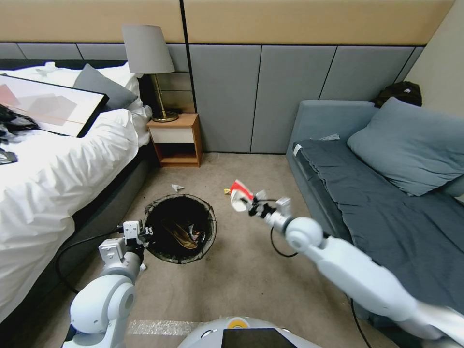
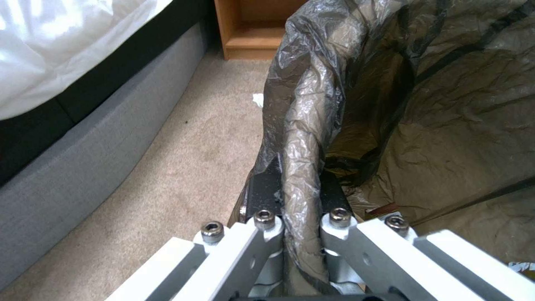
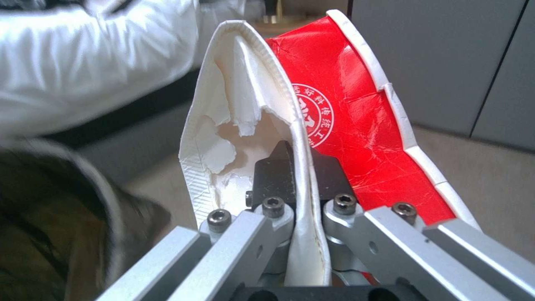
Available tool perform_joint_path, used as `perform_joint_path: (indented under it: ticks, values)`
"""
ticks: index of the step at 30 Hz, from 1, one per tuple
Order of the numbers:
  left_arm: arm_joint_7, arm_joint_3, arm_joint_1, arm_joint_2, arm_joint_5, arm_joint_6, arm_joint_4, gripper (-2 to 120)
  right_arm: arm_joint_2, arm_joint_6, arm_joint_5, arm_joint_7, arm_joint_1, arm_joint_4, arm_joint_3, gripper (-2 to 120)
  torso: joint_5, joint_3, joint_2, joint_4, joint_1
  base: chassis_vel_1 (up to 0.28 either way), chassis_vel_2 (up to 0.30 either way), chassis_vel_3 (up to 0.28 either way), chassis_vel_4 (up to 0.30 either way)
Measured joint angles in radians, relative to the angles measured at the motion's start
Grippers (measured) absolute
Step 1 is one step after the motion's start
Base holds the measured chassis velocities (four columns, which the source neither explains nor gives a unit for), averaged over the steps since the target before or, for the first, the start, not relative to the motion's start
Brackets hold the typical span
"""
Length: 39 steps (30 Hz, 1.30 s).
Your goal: Pick up the trash bin, then pick up the garbage from the floor and place it into the trash bin.
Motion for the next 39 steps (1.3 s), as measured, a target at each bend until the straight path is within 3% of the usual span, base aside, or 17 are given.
perform_joint_path:
  ticks: [9,14,18,25,28,39]
  values:
    - [0.001,0.002,-0.001,-0.006,0.011,0.000,0.016,0,0.011,-0.023,0.242,0.055,0.182,0.078,0.005,0,-0.0003,0.000,0.000,0.0000,0.000,0.000,0.000,0.000,0.000]
    - [0.001,-0.001,-0.002,-0.008,0.012,0.000,0.019,0,0.086,-0.021,0.396,0.073,0.316,0.090,-0.091,0,-0.0004,0.000,0.000,0.0007,0.000,0.000,0.000,0.000,0.000]
    - [0.000,-0.004,-0.004,-0.006,0.012,0.000,0.024,0,0.127,-0.027,0.438,0.071,0.395,0.072,-0.179,0,-0.0004,0.000,0.000,0.0002,0.000,0.000,0.000,0.000,0.000]
    - [0.000,-0.005,-0.003,-0.005,0.013,0.000,0.026,0,0.160,-0.033,0.449,0.060,0.492,0.036,-0.339,0,-0.0005,0.000,0.000,0.0002,0.000,0.000,0.000,0.000,0.000]
    - [-0.001,-0.006,-0.009,-0.004,0.013,0.000,0.031,0,0.203,-0.035,0.431,0.070,0.537,-0.001,-0.470,0,-0.0004,0.000,0.000,0.0003,0.000,0.000,0.000,0.000,0.000]
    - [-0.001,-0.015,-0.013,0.001,0.008,0.000,0.031,0,0.257,-0.040,0.330,0.077,0.504,-0.082,-0.643,0,-0.0003,0.000,0.000,0.0003,0.000,0.000,0.000,0.000,0.000]
